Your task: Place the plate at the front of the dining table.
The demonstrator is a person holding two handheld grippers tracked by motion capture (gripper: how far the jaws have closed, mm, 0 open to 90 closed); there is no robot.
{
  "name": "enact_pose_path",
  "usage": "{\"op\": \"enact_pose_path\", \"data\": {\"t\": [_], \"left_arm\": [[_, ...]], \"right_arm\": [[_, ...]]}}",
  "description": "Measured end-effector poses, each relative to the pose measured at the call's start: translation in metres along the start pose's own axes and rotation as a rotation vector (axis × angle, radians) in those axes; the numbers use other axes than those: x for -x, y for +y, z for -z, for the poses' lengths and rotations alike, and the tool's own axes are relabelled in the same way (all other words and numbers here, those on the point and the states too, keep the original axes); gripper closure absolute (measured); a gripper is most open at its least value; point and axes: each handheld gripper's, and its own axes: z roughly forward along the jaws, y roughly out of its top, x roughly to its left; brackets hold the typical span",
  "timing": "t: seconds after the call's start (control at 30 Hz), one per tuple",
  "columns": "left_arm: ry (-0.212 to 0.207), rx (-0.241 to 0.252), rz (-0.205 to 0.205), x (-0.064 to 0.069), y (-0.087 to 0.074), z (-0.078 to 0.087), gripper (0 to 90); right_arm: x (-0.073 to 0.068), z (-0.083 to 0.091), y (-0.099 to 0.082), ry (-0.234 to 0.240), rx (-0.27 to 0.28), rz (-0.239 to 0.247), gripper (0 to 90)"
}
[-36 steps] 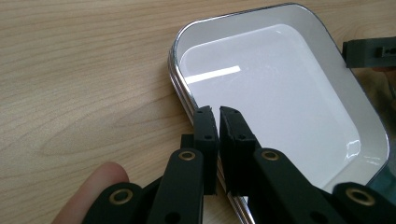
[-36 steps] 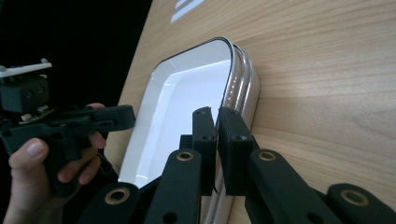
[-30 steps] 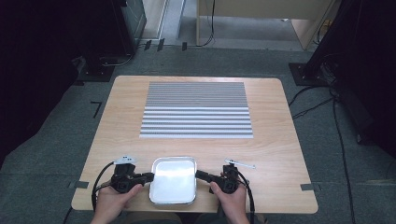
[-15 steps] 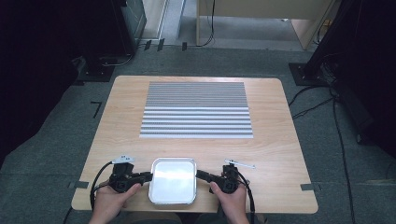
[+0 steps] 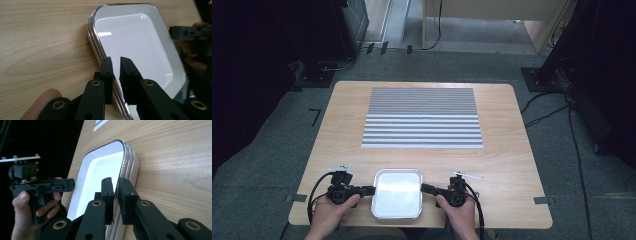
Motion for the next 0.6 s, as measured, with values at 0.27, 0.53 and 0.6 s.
{"op": "enact_pose_path", "data": {"t": [0.27, 0.53, 0.6], "left_arm": [[-0.115, -0.004, 0.076, -0.015, 0.001, 0.001, 79.6], [-0.211, -0.013, 0.111, -0.026, 0.000, -0.001, 73.5], [-0.270, -0.009, 0.138, -0.034, -0.001, -0.002, 72.2]], "right_arm": [[0.001, 0.000, 0.000, 0.009, 0.000, -0.005, 83.4], [0.003, 0.000, 0.001, 0.020, 0.004, -0.014, 82.7], [0.003, -0.001, 0.001, 0.021, 0.005, -0.014, 82.7]]}}
